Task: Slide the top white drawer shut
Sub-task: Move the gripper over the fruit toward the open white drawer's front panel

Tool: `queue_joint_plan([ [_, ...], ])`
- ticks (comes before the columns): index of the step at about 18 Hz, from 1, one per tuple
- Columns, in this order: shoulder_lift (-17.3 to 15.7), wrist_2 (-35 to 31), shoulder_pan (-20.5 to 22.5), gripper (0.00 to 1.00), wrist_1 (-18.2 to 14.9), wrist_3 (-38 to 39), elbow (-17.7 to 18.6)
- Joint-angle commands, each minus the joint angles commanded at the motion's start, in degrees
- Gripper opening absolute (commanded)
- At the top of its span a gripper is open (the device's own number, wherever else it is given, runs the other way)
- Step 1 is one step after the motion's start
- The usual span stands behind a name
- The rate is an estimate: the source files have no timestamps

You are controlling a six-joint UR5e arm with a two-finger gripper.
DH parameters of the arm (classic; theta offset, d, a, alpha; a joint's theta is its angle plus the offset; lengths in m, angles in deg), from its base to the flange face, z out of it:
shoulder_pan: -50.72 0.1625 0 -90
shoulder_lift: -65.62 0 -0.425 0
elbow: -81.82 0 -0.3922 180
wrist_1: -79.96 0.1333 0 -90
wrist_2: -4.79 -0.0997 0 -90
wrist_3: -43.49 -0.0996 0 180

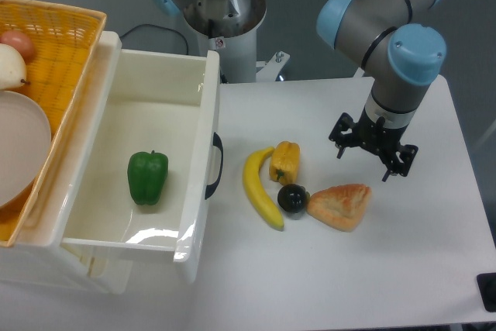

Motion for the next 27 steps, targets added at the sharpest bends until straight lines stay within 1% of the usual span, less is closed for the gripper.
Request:
queue_joint_plan([
  [1, -0.35, 0.52, -0.26, 1.0, 0.08, 3.16, 0.52],
  [3, -0.53, 1.84, -0.97, 0.99, 0.17, 5.39, 0.79],
  [6, -0.27, 2.72, -1.23, 0.67, 0.0, 7.06, 0.79],
  [8, -0.18, 6.74, -1.23, 0.51, 0.0, 9.25, 0.88],
  [9, 0.0, 9.99, -1.14, 0.41, 0.0, 10.65, 0.88],
  [11, 0.87, 16.58, -1.23, 0.32, 0.08, 13.73, 0.71],
  [12, 0.88, 18.26, -1.84, 0.27, 0.0, 15.13, 0.7],
  [14, 0.7, 18.54, -3.77, 0.26, -0.27, 17.6, 0.79],
  [16, 0.7, 18.63, -4.74, 0.25, -1.93, 18.92, 0.79],
  [18, 0.44, 18.63, -5.27, 0.19, -5.17, 19.37, 0.79],
  [20, 0.09, 18.72, -5.27, 0.17, -8.25, 19.28, 0.79],
  [24, -0.53, 18.9, -6.06, 0.13, -13.0, 19.19, 0.62],
  [27, -0.97, 19.95, -6.94, 0.12, -15.11, 19.28, 0.44],
])
